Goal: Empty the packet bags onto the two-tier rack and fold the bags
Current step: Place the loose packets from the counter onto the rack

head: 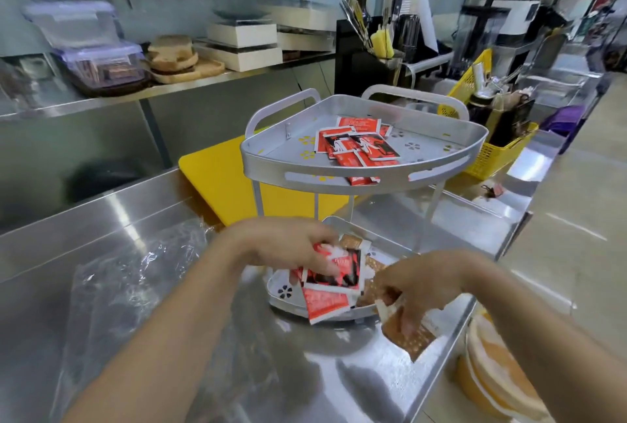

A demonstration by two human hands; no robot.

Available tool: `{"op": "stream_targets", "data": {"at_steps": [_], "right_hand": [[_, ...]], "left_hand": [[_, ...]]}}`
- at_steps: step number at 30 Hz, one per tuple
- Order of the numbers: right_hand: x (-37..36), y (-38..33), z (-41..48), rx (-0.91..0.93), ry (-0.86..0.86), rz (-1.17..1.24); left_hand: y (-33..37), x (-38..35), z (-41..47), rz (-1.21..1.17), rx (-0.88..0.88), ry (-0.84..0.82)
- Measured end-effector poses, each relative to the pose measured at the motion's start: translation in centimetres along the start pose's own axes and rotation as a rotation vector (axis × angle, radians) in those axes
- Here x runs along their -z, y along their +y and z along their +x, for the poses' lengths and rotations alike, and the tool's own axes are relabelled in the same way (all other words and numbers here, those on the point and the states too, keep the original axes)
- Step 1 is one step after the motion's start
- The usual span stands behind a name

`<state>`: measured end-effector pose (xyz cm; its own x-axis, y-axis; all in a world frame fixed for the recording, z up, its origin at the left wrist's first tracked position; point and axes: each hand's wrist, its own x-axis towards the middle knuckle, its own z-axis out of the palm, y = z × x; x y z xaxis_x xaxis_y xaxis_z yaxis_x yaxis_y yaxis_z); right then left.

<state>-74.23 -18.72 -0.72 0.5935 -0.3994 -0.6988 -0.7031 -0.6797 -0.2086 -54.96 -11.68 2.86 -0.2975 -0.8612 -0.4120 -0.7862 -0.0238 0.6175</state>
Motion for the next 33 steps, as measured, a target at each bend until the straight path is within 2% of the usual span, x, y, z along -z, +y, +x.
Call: {"op": "stream_targets", "data": {"at_steps": [2,4,6,8,11,13,18,20,22,24,28,30,33], "right_hand": [[-1.0,1.4,2.9,0.003,0.07,0.211],[-1.2,2.5,4.6,0.043,0.266,0.497],[-1.3,3.4,6.2,0.061,0.427,0.745],[-1.6,3.9,7.4,0.051,0.518,0.894],[-1.9,4.2,8.8,0.011,0.598,1.042],[-2.2,4.5,9.7,-0.027,0.628,1.026],[-3.9,4.8,12.0,-0.124,0.651,0.789],[-4.6,4.8,12.4,-0.225,0.64,0.57],[-5.1,4.9,12.6,-0.316,0.68,0.311],[-5.4,4.8,12.5,-0.313,0.742,0.326],[-4.6,2.8,11.4,-0.135,0.827,0.499],[-4.2,1.2,10.9,-0.033,0.79,0.463],[-4.0,-2.8,10.7,0.147,0.626,0.364]], "left_hand": [[1.9,2.5,-2.3,-0.076,-0.118,0.041],[3.4,4.7,-4.0,-0.221,-0.26,0.119],[4.9,6.6,-4.8,-0.407,-0.388,0.305],[6.2,8.1,-4.4,-0.554,-0.458,0.557],[7.4,9.7,-1.8,-0.54,-0.41,0.839],[7.3,9.7,0.5,-0.403,-0.336,0.878],[5.7,7.7,4.6,0.013,-0.035,0.766],[5.6,8.0,4.6,0.155,0.027,0.746],[5.9,8.1,4.2,0.262,-0.013,0.76],[6.2,7.7,3.2,0.205,-0.09,0.839],[4.6,6.9,0.0,0.124,-0.136,1.099],[2.9,6.4,-2.0,0.079,-0.148,1.21],[-1.1,4.6,-5.5,0.076,-0.071,1.447]]}}
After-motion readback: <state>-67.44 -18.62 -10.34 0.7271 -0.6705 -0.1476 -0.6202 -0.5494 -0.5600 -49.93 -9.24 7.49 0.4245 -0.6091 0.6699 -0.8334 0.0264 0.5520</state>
